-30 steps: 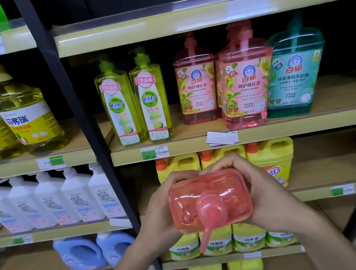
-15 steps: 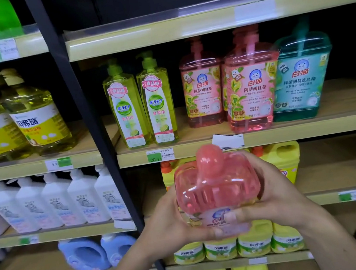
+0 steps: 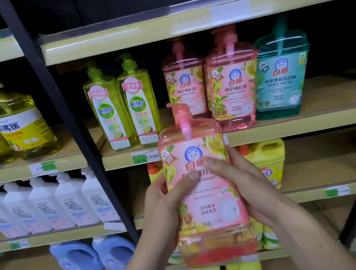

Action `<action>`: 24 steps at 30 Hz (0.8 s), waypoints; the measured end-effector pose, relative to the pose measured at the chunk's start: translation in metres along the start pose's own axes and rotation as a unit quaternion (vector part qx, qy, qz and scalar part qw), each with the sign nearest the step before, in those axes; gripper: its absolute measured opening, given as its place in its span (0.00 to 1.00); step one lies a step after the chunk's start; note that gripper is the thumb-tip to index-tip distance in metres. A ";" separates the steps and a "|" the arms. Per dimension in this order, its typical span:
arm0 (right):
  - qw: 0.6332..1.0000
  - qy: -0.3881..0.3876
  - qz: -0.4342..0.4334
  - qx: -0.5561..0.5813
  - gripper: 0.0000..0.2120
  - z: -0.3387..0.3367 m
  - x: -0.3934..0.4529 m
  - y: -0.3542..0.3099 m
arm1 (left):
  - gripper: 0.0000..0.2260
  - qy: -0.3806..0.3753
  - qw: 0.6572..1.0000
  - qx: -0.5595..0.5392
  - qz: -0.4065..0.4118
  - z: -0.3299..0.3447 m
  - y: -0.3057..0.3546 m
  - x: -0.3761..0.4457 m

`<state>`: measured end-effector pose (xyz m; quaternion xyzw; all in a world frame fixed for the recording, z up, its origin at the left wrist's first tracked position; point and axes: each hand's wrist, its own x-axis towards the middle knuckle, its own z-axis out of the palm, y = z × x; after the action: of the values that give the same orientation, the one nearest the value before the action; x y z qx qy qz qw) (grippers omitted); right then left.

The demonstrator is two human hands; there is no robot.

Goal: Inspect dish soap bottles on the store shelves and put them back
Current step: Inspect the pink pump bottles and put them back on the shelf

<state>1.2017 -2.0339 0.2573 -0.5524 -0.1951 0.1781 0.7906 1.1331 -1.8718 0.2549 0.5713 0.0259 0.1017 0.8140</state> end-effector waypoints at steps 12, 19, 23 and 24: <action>0.993 -0.021 0.114 0.018 0.21 -0.015 0.036 -0.038 | 0.16 -0.007 0.996 -0.012 -0.090 0.037 0.041 0.038; 0.980 -0.087 0.123 0.132 0.21 -0.018 0.056 -0.036 | 0.18 0.024 0.996 -0.014 -0.081 0.050 0.049 0.042; 0.971 -0.102 0.122 0.180 0.18 -0.025 0.055 -0.025 | 0.23 0.064 0.992 0.011 -0.108 0.053 0.051 0.042; 0.967 -0.106 0.119 0.200 0.19 -0.026 0.054 -0.020 | 0.24 0.085 0.990 0.030 -0.108 0.053 0.050 0.041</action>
<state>1.2626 -2.0350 0.2737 -0.3807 -0.1706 0.3637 0.8328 1.1753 -1.8970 0.3228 0.5791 0.1592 0.0605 0.7973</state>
